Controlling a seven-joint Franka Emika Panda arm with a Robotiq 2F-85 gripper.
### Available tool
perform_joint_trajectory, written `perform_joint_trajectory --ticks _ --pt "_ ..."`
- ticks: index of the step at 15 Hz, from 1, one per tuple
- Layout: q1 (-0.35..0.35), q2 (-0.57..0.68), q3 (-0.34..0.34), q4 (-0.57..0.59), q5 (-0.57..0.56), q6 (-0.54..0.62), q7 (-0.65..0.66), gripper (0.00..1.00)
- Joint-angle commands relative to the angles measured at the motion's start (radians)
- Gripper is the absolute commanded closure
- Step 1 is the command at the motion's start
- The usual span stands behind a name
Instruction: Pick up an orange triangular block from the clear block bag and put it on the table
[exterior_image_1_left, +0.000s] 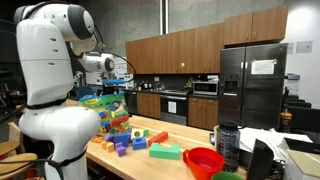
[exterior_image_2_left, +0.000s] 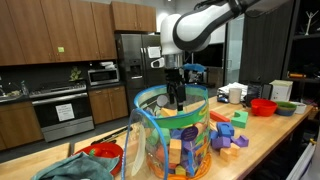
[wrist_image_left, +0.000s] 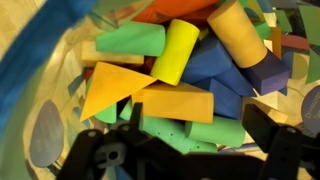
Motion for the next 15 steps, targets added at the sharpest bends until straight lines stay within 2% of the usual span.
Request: perform_joint_trajectory --ticks 1,7,15 --pt "0.006 0.002 -0.005 0.004 -0.001 -0.003 0.002 0.00" --pt "0.006 -0.004 -0.004 -0.004 -0.004 0.002 0.006 0.00" --pt "0.038 0.034 0.035 -0.076 -0.020 0.112 0.025 0.00"
